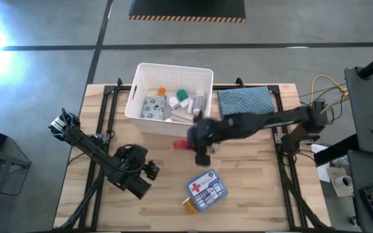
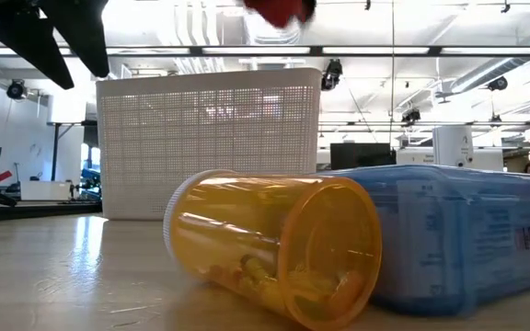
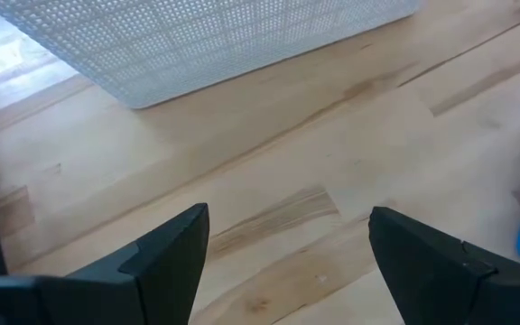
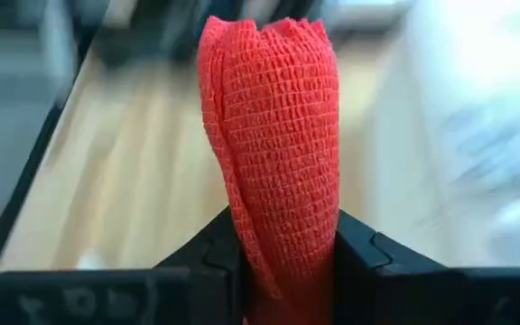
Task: Pick & place medical supplies in basket/bin
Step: Put the red bandage roll into the white bin, then put the orange pill bottle into the white bin
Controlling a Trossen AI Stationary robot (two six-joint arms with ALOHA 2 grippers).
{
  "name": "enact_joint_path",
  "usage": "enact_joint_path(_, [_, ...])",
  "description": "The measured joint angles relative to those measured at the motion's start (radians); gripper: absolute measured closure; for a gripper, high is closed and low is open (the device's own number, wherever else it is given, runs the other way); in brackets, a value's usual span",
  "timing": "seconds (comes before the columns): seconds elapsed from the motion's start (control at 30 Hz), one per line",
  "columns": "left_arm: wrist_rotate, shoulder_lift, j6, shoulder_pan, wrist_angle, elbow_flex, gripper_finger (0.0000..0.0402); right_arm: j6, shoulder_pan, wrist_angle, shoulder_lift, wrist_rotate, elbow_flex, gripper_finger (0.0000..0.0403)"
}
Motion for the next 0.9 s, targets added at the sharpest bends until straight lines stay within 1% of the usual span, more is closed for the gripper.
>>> enact_joint_path(0.1, [0.000,0.000,-0.008,0.000,0.010,0.000,0.0120,-0.063,-0.022,0.156,-0.085,0.211,0.016,0.0292])
enact_joint_path(0.13, [0.000,0.000,-0.008,0.000,0.016,0.000,0.0120,-0.088,-0.044,0.204,-0.104,0.257,0.017,0.0284])
enact_joint_path(0.17, [0.000,0.000,-0.008,0.000,0.019,0.000,0.0120,-0.104,-0.076,0.242,-0.110,0.277,0.019,0.0276])
enact_joint_path(0.2, [0.000,0.000,-0.008,0.000,0.021,0.000,0.0120,-0.107,-0.119,0.257,-0.119,0.274,0.021,0.0265])
enact_joint_path(0.27, [-0.002,0.000,-0.008,0.000,0.026,0.000,0.0120,-0.075,-0.207,0.222,-0.110,0.266,0.016,0.0243])
enact_joint_path(0.33, [-0.002,0.000,-0.008,0.000,0.026,0.000,0.0120,0.007,-0.282,0.182,-0.085,0.272,0.011,0.0216])
enact_joint_path(0.4, [-0.002,0.000,-0.007,0.001,0.026,0.000,0.0120,0.072,-0.337,0.135,-0.075,0.249,0.010,0.0187])
enact_joint_path(0.47, [-0.002,0.000,-0.007,0.001,0.026,0.000,0.0120,0.093,-0.366,0.112,-0.072,0.219,0.030,0.0158])
enact_joint_path(0.53, [-0.002,0.000,-0.005,-0.001,0.026,0.000,0.0120,0.094,-0.376,0.083,-0.072,0.216,0.047,0.0130])
enact_joint_path(0.6, [-0.003,0.000,0.021,0.000,0.039,0.000,0.0120,0.061,-0.371,0.081,-0.073,0.215,0.059,0.0108])
enact_joint_path(0.67, [-0.002,0.000,0.091,-0.001,0.075,0.000,0.0120,-0.002,-0.350,0.072,-0.087,0.218,0.077,0.0090])
enact_joint_path(0.73, [-0.001,0.000,0.210,-0.001,0.149,0.000,0.0120,-0.044,-0.322,0.030,-0.116,0.214,0.107,0.0077])
enact_joint_path(0.8, [0.004,0.000,0.411,-0.010,0.270,0.000,0.0120,-0.088,-0.288,-0.063,-0.140,0.189,0.136,0.0068])
enact_joint_path(0.9, [0.061,0.010,0.791,-0.036,0.477,-0.004,0.0120,-0.132,-0.215,-0.227,-0.161,0.162,0.144,0.0062])
